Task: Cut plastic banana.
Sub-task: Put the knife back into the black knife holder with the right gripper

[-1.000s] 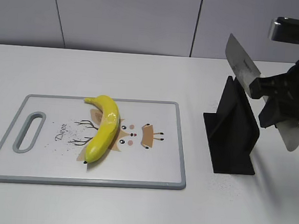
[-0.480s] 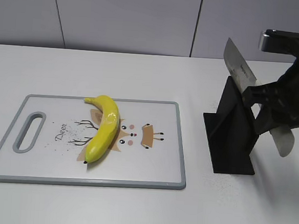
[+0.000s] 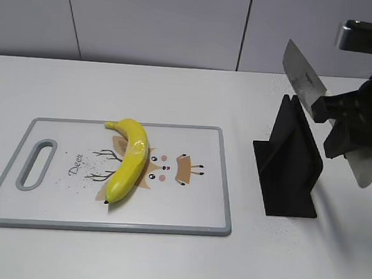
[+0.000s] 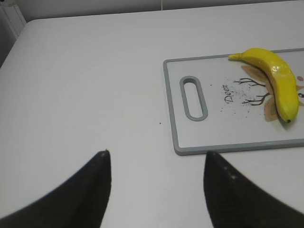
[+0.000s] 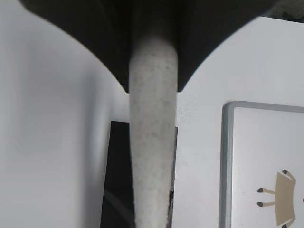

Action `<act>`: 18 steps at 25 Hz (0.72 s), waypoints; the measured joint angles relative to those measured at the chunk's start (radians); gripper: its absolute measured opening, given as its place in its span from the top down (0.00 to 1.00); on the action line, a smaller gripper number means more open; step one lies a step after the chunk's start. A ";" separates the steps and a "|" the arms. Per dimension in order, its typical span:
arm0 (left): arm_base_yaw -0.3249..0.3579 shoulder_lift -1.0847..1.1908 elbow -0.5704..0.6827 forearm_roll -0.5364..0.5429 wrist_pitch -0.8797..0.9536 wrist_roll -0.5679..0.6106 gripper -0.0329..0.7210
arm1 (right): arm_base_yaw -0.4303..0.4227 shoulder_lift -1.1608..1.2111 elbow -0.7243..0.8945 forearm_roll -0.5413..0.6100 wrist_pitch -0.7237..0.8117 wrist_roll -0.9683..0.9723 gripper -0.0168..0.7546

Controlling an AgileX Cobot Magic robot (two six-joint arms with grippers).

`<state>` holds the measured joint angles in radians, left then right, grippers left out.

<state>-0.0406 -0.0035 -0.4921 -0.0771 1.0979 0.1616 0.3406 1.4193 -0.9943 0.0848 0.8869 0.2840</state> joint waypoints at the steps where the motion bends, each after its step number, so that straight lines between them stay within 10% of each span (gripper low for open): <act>1: 0.000 0.000 0.000 0.000 0.000 0.000 0.17 | 0.000 0.009 0.000 0.000 0.001 0.000 0.77; 14: 0.000 0.000 0.000 0.000 0.000 0.000 0.17 | 0.000 0.079 0.000 0.041 0.084 0.001 0.76; 18: 0.000 0.000 0.000 0.000 0.000 0.000 0.17 | 0.000 0.079 0.000 0.057 0.083 -0.017 0.48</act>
<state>-0.0406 -0.0035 -0.4921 -0.0772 1.0979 0.1616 0.3406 1.4984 -0.9943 0.1415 0.9700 0.2669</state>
